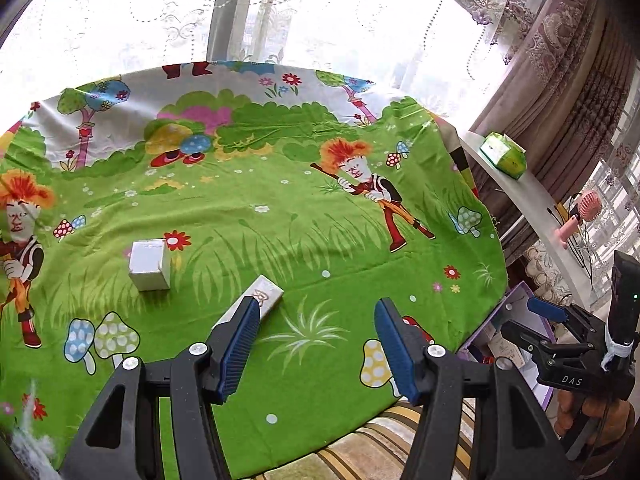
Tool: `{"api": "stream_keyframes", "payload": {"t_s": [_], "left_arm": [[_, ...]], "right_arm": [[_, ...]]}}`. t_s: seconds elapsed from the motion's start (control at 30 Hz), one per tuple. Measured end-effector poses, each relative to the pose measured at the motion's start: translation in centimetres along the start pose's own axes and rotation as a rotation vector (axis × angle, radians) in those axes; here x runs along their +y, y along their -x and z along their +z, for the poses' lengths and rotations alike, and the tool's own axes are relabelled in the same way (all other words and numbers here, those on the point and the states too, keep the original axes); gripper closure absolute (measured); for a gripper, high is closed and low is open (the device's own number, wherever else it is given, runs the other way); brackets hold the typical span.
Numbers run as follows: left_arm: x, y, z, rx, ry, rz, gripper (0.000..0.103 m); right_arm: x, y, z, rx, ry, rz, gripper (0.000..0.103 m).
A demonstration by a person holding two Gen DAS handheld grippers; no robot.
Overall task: Organize rigid objects
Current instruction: 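Withdraw both open tools back over the last items on the sheet, then grasp the small white cube box with the left tool while the right tool grasps the DING ZHI DENTAL box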
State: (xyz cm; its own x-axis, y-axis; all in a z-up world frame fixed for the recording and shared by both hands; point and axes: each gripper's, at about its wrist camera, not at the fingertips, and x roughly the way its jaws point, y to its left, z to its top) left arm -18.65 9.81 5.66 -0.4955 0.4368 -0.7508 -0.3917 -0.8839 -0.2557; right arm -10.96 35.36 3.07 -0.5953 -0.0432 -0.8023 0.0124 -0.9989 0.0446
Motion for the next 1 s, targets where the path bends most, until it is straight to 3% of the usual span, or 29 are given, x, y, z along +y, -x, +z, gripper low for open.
{"api": "stream_keyframes", "payload": {"t_s": [0.43,0.63,0.7,1.0], "left_arm": [[7.5,-1.2,3.5,-0.039,0.089,0.136,0.042],[11.1,-3.4,4.1,-0.013,0.162,0.182,0.042],[12.0,-4.4,4.0,0.002,0.177,0.201,0.036],[14.3,-8.6,3.0,0.086,0.190,0.242,0.035]], "right_arm": [[9.8,-4.0,4.8,-0.007,0.198,0.132,0.008],[13.9,-7.1,5.9,0.013,0.270,0.197,0.006],[15.1,-8.3,6.0,0.027,0.294,0.214,0.006],[19.8,-12.3,4.7,0.069,0.474,0.272,0.005]]}}
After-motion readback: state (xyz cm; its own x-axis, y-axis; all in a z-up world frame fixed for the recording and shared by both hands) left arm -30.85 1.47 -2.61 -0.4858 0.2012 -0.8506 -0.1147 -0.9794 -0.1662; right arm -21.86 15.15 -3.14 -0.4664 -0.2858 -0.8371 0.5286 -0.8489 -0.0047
